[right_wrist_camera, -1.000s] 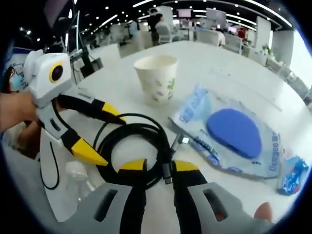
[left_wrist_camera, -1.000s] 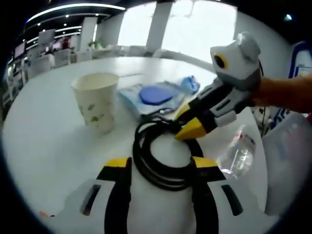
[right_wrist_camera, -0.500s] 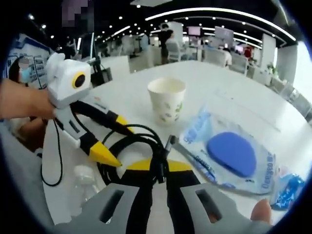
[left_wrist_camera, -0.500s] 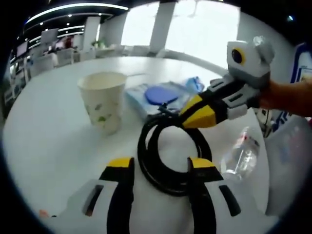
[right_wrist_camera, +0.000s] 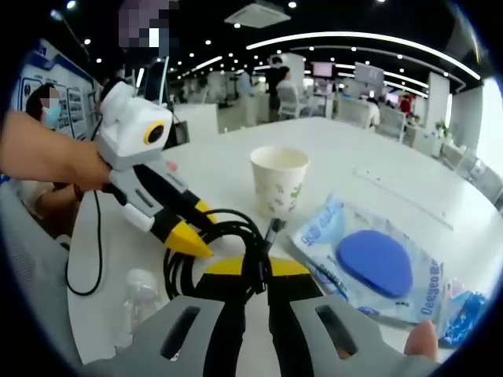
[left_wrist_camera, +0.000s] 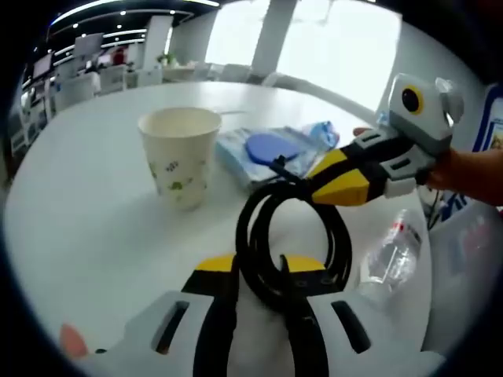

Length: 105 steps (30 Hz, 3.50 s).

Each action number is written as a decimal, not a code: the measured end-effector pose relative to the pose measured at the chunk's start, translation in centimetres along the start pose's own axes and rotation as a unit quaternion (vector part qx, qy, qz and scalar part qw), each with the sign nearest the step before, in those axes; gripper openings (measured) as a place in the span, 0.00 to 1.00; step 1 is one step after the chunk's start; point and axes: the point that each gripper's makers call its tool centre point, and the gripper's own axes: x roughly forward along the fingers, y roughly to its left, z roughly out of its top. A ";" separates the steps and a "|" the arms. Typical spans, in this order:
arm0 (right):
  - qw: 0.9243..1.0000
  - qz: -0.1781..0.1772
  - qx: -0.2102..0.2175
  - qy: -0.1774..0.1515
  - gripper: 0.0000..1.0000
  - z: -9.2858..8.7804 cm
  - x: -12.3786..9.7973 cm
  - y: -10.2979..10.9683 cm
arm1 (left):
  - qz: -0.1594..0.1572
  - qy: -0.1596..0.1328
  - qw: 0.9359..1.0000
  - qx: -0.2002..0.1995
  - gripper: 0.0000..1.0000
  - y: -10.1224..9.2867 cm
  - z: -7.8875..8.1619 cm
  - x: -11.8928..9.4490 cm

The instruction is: Arrange the tabletop items into an orderly group along one side of the table until the central work area is clear of visible clutter.

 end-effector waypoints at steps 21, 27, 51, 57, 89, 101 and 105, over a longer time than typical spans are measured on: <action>0.999 -0.020 0.004 -0.037 0.08 3.1 -2.3 -1.3 | 0.024 -0.032 0.999 0.036 0.06 -0.1 4.8 -1.8; 0.999 -0.029 0.002 -0.041 0.08 3.5 -3.5 -2.0 | 0.022 -0.039 0.998 0.052 0.06 -1.0 6.3 -1.7; 0.994 -0.101 0.004 -0.043 0.08 1.8 -12.1 -6.8 | -0.022 -0.044 0.992 0.115 0.07 -8.7 11.4 2.6; 0.992 -0.122 0.009 -0.038 0.08 0.5 -14.7 -8.3 | -0.041 -0.042 0.990 0.130 0.07 -11.3 12.4 4.4; 0.983 -0.159 0.076 0.047 0.09 -8.9 -19.9 -13.1 | -0.079 0.047 0.987 0.132 0.07 -18.5 10.1 13.6; 0.980 -0.149 0.106 0.079 0.09 -11.7 -17.7 -14.9 | -0.067 0.086 0.983 0.150 0.08 -17.4 8.8 16.3; 0.979 -0.149 0.112 0.086 0.09 -12.2 -17.2 -15.3 | -0.064 0.091 0.982 0.150 0.09 -16.9 8.6 16.9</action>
